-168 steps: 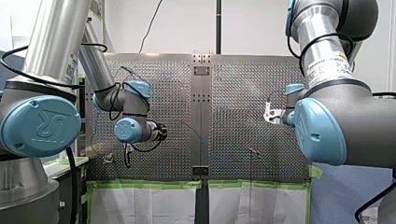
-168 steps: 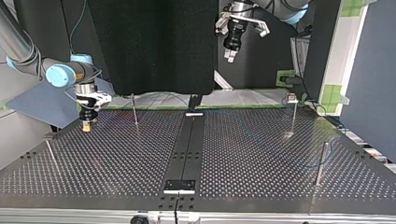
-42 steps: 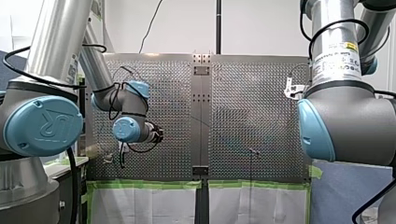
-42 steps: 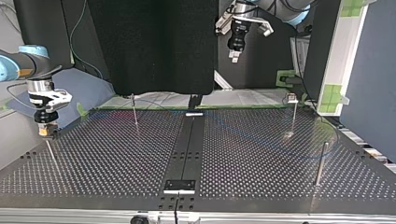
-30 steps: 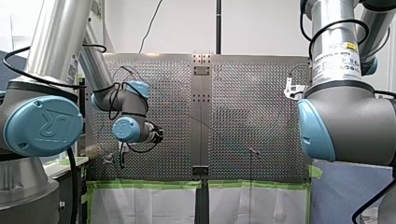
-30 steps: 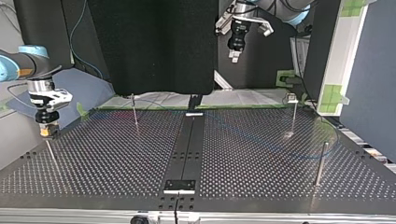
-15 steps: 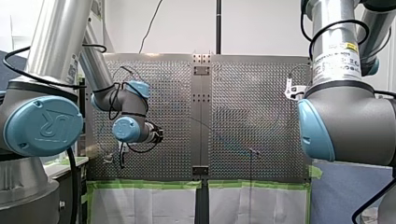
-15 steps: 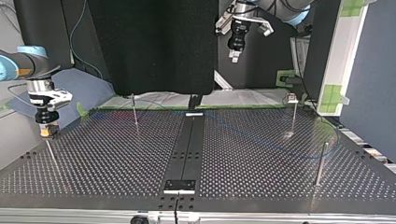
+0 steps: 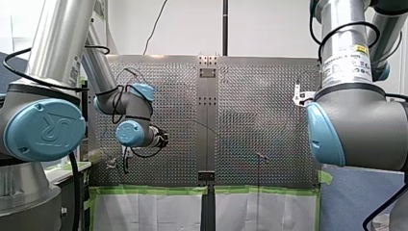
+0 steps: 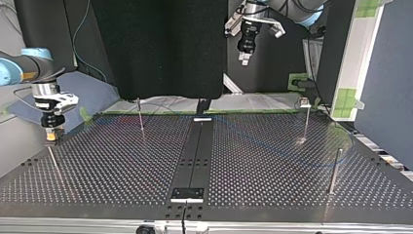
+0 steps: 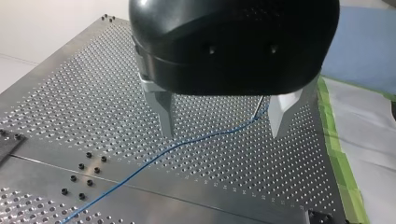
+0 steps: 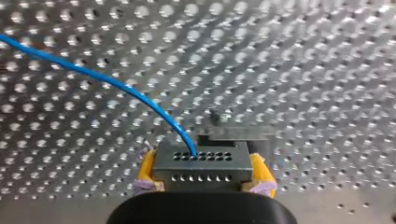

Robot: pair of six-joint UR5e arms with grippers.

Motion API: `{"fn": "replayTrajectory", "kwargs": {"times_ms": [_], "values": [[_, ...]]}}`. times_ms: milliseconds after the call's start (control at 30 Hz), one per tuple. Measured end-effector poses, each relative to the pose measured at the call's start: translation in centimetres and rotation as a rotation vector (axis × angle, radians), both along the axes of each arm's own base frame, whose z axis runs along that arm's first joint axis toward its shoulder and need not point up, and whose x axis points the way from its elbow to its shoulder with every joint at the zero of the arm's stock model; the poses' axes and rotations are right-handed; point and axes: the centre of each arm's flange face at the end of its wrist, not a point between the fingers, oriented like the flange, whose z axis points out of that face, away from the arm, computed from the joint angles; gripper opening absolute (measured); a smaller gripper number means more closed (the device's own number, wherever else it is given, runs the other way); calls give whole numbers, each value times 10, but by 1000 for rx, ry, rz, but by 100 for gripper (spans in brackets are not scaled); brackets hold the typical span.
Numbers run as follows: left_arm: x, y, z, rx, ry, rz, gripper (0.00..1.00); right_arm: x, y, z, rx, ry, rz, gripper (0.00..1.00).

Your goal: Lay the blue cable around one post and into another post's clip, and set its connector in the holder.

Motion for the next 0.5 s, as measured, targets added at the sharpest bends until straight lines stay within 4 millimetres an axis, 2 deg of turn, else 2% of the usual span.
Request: {"fn": "replayTrajectory", "kwargs": {"times_ms": [200,500], "values": [[0,0,0,0,1,0,100,0,-1,-3,-1,3,3,0],[0,0,0,0,1,0,100,2,-5,4,-11,-5,12,0]]}}
